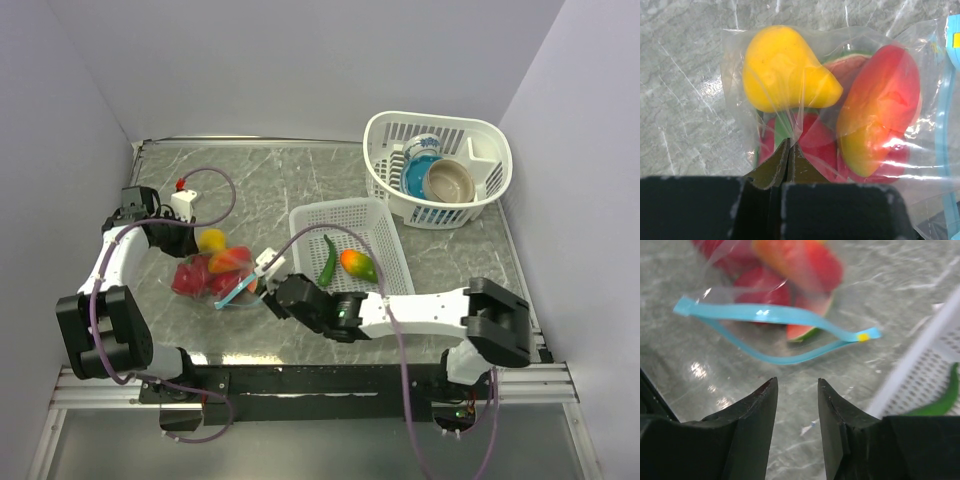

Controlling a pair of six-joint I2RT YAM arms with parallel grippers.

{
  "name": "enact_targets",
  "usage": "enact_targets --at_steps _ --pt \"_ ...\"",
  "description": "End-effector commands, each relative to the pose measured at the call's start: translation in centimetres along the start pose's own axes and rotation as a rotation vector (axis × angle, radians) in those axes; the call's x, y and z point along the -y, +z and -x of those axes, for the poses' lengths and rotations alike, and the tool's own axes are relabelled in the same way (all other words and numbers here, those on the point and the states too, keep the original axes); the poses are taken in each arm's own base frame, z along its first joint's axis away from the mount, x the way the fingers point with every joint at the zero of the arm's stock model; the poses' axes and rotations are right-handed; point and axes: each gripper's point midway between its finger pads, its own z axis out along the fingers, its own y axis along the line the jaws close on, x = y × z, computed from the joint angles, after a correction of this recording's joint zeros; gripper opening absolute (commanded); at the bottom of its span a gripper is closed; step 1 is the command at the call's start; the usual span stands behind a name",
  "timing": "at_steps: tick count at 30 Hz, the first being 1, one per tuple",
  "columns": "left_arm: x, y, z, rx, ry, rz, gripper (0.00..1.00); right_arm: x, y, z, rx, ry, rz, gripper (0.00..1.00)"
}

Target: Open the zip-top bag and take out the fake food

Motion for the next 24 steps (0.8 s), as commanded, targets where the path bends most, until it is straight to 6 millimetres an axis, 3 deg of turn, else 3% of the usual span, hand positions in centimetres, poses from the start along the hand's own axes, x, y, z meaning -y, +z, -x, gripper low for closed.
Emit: enact_targets --at_steps 1,3,4,6,7,10,15,20,23,24 --pt "0.1 0.3 0.0 -0.001 0.004 -0.01 0.01 -2.9 1.6 -0.1 0.026 -0.004 0.068 0.45" --pt "-0.1 0.3 -0.1 -0.002 0.007 -0.003 0.01 -3.5 2.3 0.6 0.041 0.01 0.079 0.48" --pt "0.0 0.4 -0.3 -0.006 0.004 -0.006 0.01 -3.8 3.0 0.0 0.025 0.008 0.084 0.57" --pt "0.0 0.6 -0.4 -0.009 0.002 -0.01 0.01 -4.2 3.9 0.7 0.036 0.017 0.083 0.66" --pt "0.1 0.7 -0.6 -0.014 0.002 -0.016 0.01 -4.0 4.8 0.0 0.023 0.015 0.069 0.71" --pt "0.1 0.7 -0.9 -0.02 0.006 -0.014 0.01 -4.3 6.2 0.2 0.029 0.041 0.064 0.75" --pt "-0.2 0.8 -1.6 -0.046 0.019 -0.002 0.01 -4.2 6.8 1.6 0.078 0.08 0.071 0.75" --pt "-0.3 1.0 -2.2 -0.061 0.03 0.004 0.01 -3.5 5.0 3.0 0.135 0.113 0.106 0.72" --pt "-0.3 1.2 -2.4 -0.063 0.024 -0.003 0.01 -2.8 4.5 2.7 0.135 0.12 0.104 0.64" --pt "-0.2 1.3 -2.4 -0.064 0.02 -0.004 0.01 -2.7 4.6 2.4 0.125 0.114 0.108 0.54"
